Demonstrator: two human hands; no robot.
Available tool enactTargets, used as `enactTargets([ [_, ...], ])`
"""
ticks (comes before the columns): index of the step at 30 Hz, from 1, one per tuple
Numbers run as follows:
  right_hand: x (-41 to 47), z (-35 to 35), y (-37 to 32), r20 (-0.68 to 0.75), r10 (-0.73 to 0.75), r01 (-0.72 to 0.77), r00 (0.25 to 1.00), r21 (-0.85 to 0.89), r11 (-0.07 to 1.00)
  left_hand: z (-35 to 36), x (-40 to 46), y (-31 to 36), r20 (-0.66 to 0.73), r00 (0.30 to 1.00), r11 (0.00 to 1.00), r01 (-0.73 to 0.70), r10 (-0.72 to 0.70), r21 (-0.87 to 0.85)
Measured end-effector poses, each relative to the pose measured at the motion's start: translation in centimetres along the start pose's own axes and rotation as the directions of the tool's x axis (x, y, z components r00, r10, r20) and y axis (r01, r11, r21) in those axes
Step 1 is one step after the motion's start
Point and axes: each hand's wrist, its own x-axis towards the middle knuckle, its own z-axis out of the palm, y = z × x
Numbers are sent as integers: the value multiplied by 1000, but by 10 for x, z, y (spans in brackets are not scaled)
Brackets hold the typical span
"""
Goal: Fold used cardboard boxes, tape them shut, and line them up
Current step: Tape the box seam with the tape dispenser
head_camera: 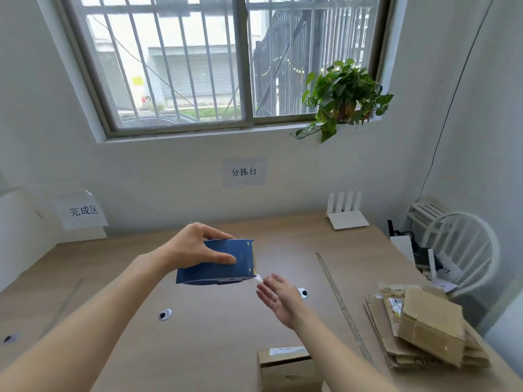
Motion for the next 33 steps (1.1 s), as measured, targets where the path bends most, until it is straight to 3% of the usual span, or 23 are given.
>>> enactTargets([
  [6,5,-49,-32,-101,-91,84,991,-70,994,29,9,-9,16,997,997,72,-72,29],
  [15,19,-156,-38,-182,41,-88,982,-263,961,132,21,-62,110,971,974,203,-214,99],
  [23,51,-229,-5,-240,54,-123,969,-279,953,206,28,-112,188,935,948,271,-300,167],
  [28,67,-259,10,-212,50,-138,976,-421,896,231,28,-136,175,917,918,311,-358,244],
  [33,84,-281,25,-228,-69,-108,971,-682,724,249,31,-156,160,904,903,351,-396,249],
])
